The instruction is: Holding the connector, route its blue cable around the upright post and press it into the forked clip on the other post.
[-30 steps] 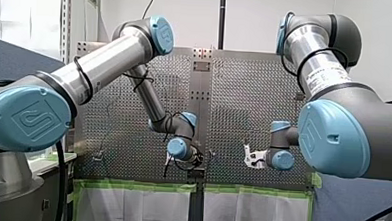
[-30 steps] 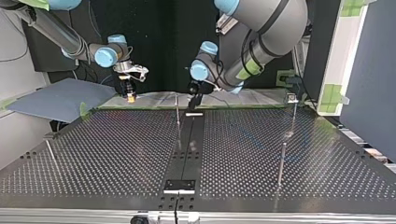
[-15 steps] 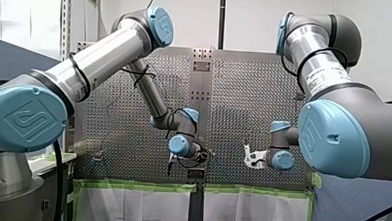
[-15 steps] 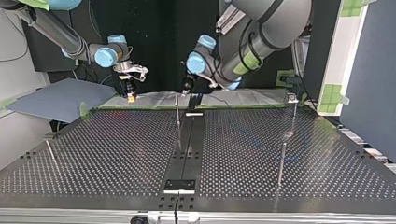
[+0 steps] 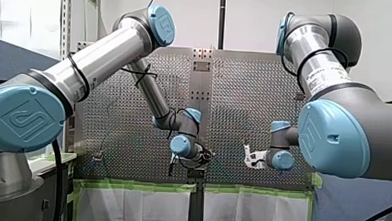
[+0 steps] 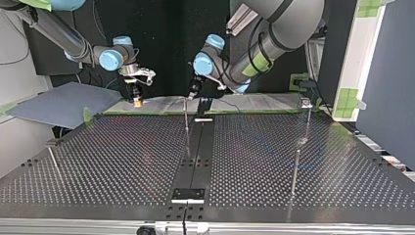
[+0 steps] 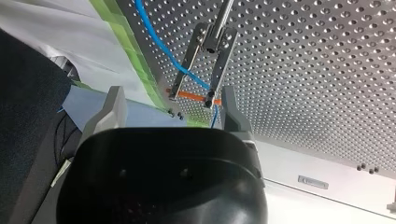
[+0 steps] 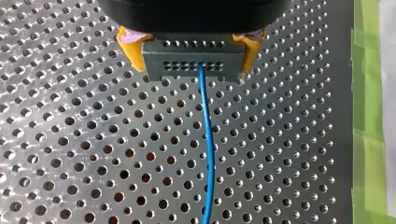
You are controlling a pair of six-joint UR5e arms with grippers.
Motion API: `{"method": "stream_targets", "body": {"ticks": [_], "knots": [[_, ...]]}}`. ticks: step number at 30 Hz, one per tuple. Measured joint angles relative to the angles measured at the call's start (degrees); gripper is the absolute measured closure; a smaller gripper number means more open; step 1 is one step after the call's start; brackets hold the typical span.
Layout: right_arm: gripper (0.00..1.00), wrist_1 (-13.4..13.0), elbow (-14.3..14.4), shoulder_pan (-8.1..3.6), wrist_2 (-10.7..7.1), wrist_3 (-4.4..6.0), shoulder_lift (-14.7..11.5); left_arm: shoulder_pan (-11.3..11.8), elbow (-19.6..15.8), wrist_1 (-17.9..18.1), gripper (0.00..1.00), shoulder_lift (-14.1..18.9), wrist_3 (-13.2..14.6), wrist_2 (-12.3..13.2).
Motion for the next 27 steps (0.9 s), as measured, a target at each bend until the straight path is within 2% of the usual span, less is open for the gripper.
{"method": "stream_targets", "body": {"ticks": [27], "knots": [[1.0, 0.22, 0.0, 0.03, -0.44, -0.05, 0.0, -0.27, -0.44, -0.5, 0.0, 0.36, 0.46, -0.02]]}}
